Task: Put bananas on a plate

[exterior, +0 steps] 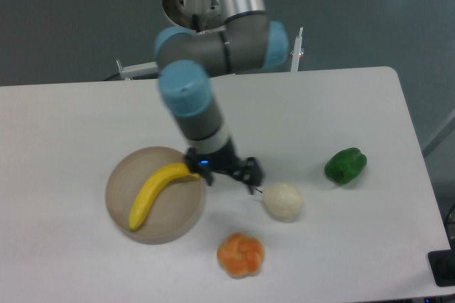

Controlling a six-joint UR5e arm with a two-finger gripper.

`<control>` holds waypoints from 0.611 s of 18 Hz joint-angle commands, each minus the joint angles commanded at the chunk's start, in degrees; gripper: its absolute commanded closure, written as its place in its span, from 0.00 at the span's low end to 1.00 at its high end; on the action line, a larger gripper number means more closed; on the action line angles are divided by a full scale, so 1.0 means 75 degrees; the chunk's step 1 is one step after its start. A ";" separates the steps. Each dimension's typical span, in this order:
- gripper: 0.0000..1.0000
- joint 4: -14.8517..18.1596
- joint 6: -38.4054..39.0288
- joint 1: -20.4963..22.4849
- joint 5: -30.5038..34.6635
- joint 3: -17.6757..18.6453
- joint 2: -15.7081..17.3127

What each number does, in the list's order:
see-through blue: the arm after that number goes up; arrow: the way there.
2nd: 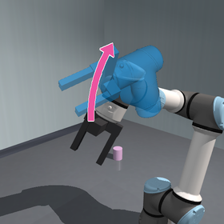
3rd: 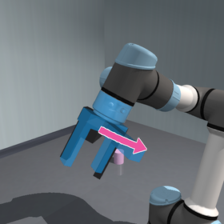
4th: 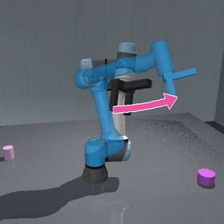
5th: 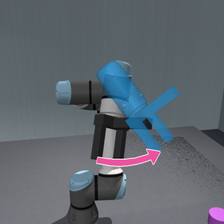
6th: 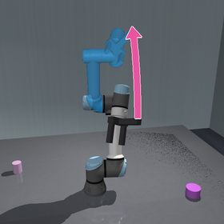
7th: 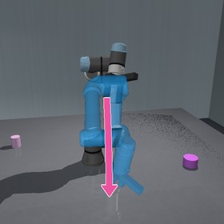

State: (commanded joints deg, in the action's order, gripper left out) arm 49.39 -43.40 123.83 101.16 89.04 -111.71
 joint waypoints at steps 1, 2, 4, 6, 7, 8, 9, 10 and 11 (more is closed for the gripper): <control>0.00 -0.0011 -0.0292 0.0140 0.0000 -0.0083 -0.0035; 0.00 0.0000 -0.0608 0.0246 -0.0012 -0.0118 -0.0047; 0.00 -0.0012 -0.1067 0.0387 0.0000 -0.0130 -0.0059; 0.00 0.0000 -0.1151 0.0400 0.0058 -0.0119 -0.0117; 0.00 0.0000 -0.1151 0.0400 0.0093 -0.0130 -0.0164; 0.00 0.0012 -0.1162 0.0469 0.0082 -0.0130 -0.0165; 0.00 0.0000 -0.1162 0.0516 0.0082 -0.0061 -0.0176; 0.00 0.0000 -0.1186 0.0540 0.0094 -0.0060 -0.0234; 0.00 0.0000 -0.1255 0.0552 0.0094 -0.0106 -0.0339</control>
State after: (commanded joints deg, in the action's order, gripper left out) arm 49.39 -52.82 127.97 101.87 88.25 -114.25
